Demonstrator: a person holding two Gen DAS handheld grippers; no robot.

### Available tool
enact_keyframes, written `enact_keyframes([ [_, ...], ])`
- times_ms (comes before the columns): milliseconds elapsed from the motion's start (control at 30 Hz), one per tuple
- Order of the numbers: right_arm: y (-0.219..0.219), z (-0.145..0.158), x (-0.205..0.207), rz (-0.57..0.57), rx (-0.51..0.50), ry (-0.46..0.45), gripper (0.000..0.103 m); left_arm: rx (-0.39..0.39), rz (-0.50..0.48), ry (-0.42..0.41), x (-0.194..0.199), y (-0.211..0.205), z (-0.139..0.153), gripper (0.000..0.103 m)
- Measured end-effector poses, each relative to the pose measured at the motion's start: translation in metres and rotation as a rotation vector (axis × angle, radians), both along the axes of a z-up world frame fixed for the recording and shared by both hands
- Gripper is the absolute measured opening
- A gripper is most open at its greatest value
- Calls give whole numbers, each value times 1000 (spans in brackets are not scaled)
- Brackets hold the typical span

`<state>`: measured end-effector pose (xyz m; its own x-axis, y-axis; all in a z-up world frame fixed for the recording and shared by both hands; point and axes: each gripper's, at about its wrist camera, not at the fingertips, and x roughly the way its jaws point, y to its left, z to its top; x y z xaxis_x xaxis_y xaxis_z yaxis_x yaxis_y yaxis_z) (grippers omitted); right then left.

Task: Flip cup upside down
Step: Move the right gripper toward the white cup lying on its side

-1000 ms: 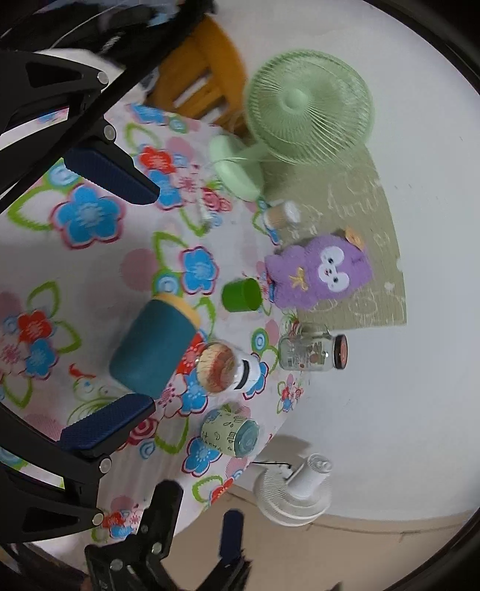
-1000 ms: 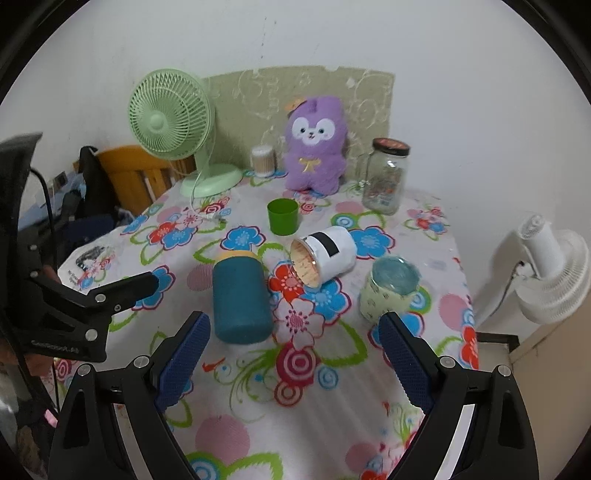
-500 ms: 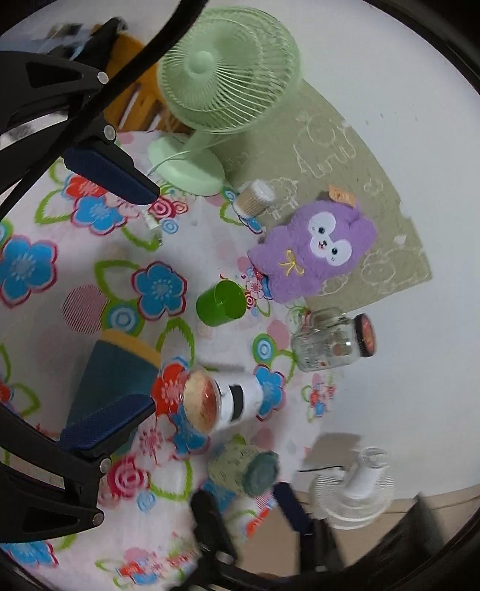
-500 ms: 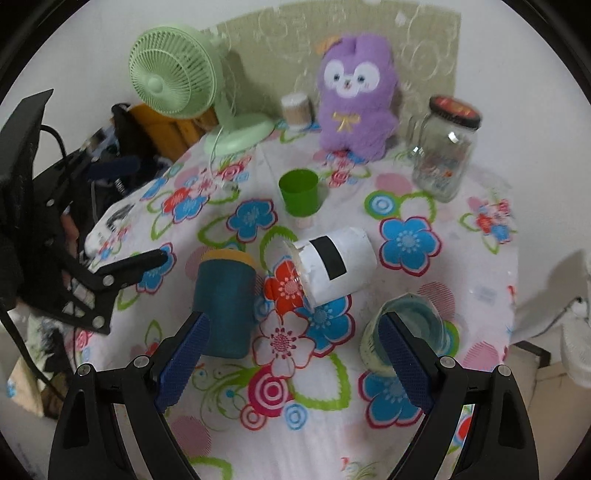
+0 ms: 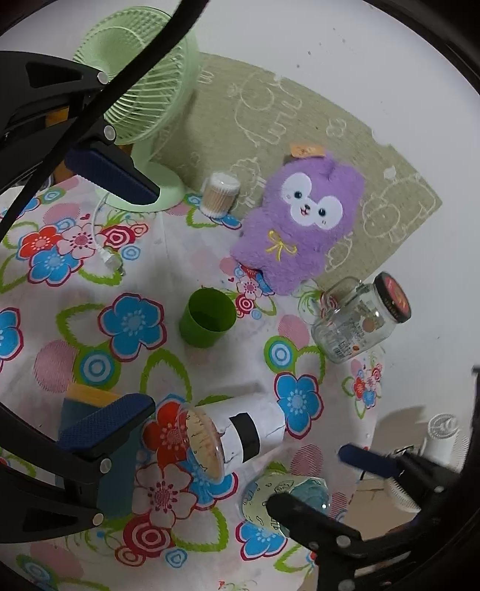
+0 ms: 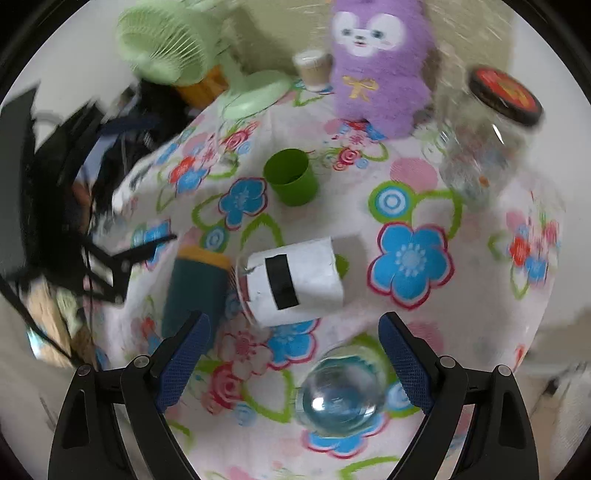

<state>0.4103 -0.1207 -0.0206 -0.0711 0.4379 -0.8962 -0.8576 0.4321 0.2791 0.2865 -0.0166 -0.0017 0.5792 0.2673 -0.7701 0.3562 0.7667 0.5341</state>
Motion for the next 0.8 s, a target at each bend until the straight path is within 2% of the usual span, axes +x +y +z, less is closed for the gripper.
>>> enact_keyframes([
  [100,4,-5,8,64,-25,-19,94,18,-7,9,6,-2,-7,103],
  [200,10,-14,27,17,-41,30,94,28,-12,13,11,-4,-16,103],
  [300,17,-27,47,-76,-49,116,94,9,3,30,15,-2,-24,103],
  [500,24,-40,63,-288,-73,207,94,-8,41,39,9,11,-29,103],
  [600,20,-51,61,-485,-87,377,94,-14,66,32,2,19,-28,103],
  [633,22,-54,55,-532,-96,402,94,-17,75,26,-1,22,-27,103],
  [800,45,-53,33,-602,-146,336,94,-54,112,20,-8,33,-23,103],
])
